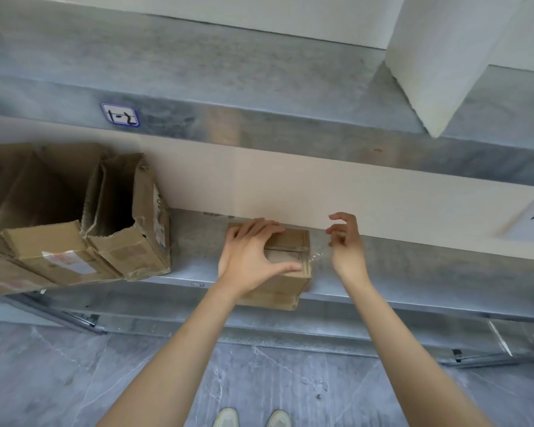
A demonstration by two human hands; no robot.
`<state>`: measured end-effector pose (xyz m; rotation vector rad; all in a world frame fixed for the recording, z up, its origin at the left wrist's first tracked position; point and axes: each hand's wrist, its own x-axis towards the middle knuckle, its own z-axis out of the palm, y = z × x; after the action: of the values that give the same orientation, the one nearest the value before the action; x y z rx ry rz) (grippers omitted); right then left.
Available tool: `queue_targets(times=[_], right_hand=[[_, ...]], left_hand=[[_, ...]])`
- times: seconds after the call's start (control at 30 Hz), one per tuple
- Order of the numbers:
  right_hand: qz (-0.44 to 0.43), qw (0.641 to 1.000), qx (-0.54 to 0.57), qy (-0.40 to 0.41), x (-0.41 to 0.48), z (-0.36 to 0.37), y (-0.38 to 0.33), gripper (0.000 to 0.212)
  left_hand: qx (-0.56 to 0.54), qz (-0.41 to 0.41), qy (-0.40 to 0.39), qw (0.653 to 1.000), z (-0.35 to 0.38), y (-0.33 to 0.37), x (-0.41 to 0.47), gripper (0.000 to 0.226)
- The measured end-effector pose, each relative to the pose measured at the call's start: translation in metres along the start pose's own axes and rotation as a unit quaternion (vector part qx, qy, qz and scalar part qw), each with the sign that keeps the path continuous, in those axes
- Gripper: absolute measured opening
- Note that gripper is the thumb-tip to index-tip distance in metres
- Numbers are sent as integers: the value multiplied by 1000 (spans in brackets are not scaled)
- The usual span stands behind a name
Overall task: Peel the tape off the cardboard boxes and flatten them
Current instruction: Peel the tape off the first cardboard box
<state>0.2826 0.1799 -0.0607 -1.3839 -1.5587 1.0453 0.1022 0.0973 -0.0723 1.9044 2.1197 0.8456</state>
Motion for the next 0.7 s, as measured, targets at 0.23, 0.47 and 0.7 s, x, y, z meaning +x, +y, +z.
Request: queue_targets(times=[0.23, 0.47, 0.7], right_hand=[[22, 995, -64, -79, -12, -10, 8, 23], [2, 982, -142, -123, -22, -8, 7, 27], [-24, 989, -123, -82, -19, -3, 1, 20]], left_hand=[[17, 5, -4, 1000, 0, -1, 1, 84], [22, 6, -5, 1000, -2, 1, 1, 83], [35, 17, 4, 999, -1, 1, -4, 81]])
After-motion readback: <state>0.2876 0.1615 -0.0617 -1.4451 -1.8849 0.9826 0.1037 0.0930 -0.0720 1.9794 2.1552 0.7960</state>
